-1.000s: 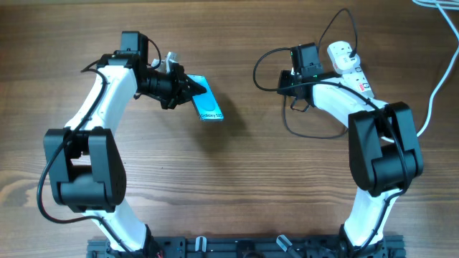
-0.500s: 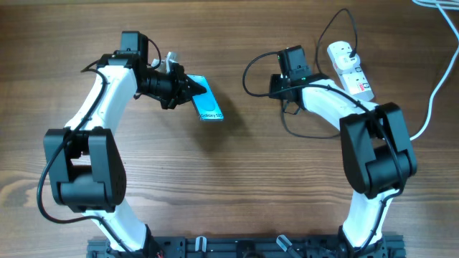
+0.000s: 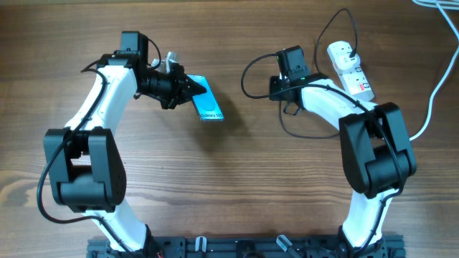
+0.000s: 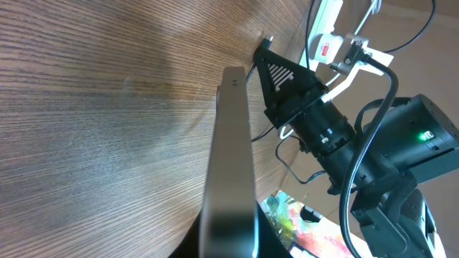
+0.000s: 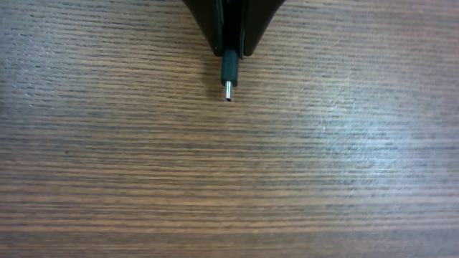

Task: Plug charger to phone and switch on socket
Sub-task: 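Grasp the black USB-C cable end with the right gripper and lift, then carry the cable plug with the right gripper toward the phone's bottom port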

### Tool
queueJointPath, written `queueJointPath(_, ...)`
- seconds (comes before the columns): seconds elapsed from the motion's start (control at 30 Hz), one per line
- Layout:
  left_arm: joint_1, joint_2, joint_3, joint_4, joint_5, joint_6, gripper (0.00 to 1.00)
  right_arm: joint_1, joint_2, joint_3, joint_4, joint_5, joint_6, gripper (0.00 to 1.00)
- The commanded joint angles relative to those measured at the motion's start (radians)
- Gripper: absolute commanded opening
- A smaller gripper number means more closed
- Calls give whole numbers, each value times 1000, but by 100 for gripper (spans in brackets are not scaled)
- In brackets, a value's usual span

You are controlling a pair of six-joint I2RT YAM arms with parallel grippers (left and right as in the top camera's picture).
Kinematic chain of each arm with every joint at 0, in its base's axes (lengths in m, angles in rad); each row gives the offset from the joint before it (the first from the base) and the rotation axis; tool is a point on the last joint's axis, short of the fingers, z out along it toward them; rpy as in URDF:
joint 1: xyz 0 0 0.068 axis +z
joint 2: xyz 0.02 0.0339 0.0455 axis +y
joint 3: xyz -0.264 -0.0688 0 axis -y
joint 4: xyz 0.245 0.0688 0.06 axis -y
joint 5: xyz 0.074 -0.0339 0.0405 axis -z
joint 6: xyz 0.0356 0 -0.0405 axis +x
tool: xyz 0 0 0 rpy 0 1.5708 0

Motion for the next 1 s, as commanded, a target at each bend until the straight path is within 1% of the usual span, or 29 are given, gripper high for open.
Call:
queueJointPath(0.0,0,3,19,23,32,40,4,11,13,-58,-84,-227,-52,4)
queueJointPath(0.07,0,3,19,48,35,76,4,11,-35,-58,-105,-328,-92,4)
queueJointPath(0.17,4,3,19,95,43,84,4,5,-123,-58,-174,-480,-131,4)
queueJointPath(0.37,8,3,19,280,240,98,4,-19,-271,-61,-317,-819,-250,5)
queueJointPath(0.47,8,3,19,367,288,98,4,-40,-319,-69,-382,-985,-334,5)
queueJointPath(0.63,8,3,19,453,352,98,4,-85,-338,-81,-557,-1281,-581,5)
queueJointPath(0.73,8,3,19,484,372,97,4,-102,-338,-112,-608,-1417,-726,5)
queueJointPath(0.8,7,3,19,503,388,85,4,-102,-338,-156,-564,-1485,-791,5)
queueJointPath(0.87,5,3,19,553,387,-13,4,-102,-337,-208,-452,-1520,-777,5)
queueJointPath(0.93,0,3,19,597,387,-64,4,-102,-337,-244,-338,-1555,-702,5)
queueJointPath(0.97,-5,3,19,631,386,-99,4,-102,-337,-265,-245,-1562,-608,5)
